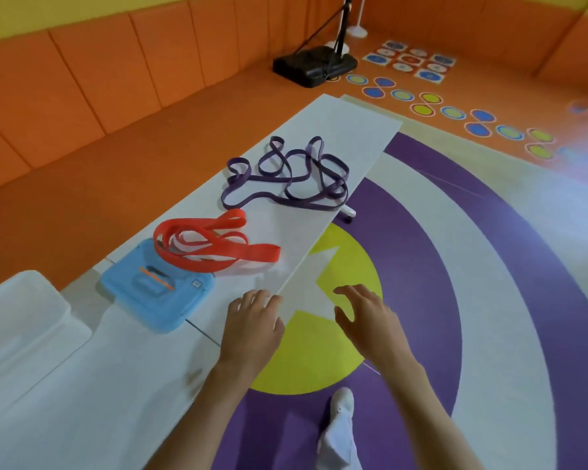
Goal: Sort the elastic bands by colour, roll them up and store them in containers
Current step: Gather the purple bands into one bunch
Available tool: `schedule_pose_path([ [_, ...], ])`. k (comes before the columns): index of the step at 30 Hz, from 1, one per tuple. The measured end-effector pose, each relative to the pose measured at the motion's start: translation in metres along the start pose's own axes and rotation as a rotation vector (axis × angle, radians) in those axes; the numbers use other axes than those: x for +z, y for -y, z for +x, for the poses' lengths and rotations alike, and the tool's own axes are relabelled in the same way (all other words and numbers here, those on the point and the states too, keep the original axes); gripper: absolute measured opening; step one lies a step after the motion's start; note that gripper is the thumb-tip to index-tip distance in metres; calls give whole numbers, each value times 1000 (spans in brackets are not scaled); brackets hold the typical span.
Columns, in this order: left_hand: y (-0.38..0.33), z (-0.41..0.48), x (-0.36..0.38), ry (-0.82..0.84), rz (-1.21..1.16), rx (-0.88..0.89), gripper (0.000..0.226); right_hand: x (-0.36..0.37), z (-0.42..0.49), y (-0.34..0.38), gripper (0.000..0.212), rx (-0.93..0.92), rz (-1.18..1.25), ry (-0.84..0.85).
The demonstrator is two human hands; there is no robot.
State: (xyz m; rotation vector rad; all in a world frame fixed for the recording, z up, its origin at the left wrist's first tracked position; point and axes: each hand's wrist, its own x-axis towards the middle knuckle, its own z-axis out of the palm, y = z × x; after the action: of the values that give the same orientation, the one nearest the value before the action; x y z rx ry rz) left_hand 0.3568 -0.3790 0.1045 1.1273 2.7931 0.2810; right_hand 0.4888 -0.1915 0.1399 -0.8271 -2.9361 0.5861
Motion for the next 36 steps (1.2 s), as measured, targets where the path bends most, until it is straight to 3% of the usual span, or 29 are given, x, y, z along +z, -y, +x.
schedule_pose_path([
  [9, -80, 154, -6, -14, 3, -108, 35, -47, 163, -109, 35, -93, 35, 39],
  [21, -80, 328, 25, 52, 17, -305, 44, -58, 366, -150, 35, -230, -20, 183],
  [25, -62, 391, 35, -161, -97, -230, 36, -54, 446, -149, 34, -255, -65, 236],
  [27, -52, 421, 34, -235, -139, -244, 47, -56, 489, -148, 32, -258, -90, 272],
  [31, -32, 474, 44, -115, -163, -378, 34, -64, 563, -149, 34, -249, -122, 305],
  [36, -17, 520, 46, -11, -127, -451, 47, -57, 641, -144, 31, -329, -217, 340],
])
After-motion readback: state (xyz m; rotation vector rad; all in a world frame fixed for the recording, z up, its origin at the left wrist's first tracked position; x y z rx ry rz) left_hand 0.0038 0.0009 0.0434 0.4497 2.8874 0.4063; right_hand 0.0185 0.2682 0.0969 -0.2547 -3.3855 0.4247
